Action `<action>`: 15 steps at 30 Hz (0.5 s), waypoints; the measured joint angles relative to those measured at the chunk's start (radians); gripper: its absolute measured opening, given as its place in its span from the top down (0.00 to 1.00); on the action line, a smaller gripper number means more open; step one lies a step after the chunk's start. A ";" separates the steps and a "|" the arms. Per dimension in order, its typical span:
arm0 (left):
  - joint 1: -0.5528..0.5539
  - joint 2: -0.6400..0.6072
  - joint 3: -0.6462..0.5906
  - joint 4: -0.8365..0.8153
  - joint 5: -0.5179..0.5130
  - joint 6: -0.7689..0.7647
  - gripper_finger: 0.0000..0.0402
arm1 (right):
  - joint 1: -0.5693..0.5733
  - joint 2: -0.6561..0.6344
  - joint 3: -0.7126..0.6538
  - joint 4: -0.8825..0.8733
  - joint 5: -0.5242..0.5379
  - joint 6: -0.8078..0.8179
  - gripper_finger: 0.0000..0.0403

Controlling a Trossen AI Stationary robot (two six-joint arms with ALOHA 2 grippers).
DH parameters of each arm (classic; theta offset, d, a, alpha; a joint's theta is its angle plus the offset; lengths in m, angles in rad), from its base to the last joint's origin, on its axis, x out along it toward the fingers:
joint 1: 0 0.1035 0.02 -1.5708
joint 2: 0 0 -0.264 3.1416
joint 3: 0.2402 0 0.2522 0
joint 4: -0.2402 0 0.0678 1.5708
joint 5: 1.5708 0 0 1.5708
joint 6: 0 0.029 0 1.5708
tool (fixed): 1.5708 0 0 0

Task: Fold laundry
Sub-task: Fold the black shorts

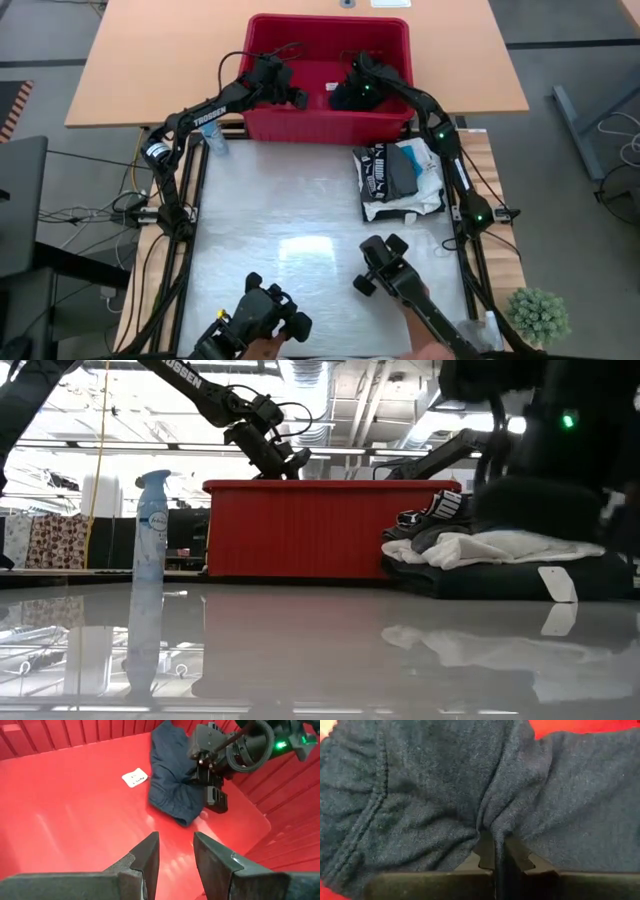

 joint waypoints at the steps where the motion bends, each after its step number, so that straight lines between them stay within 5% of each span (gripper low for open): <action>1: 0.000 0.000 0.000 0.000 -0.001 0.000 0.73 | 0.001 -0.001 0.012 -0.009 0.003 0.002 0.92; 15: 0.000 -0.001 0.000 0.001 -0.032 0.002 0.73 | -0.017 -0.236 0.007 0.074 -0.015 0.056 0.92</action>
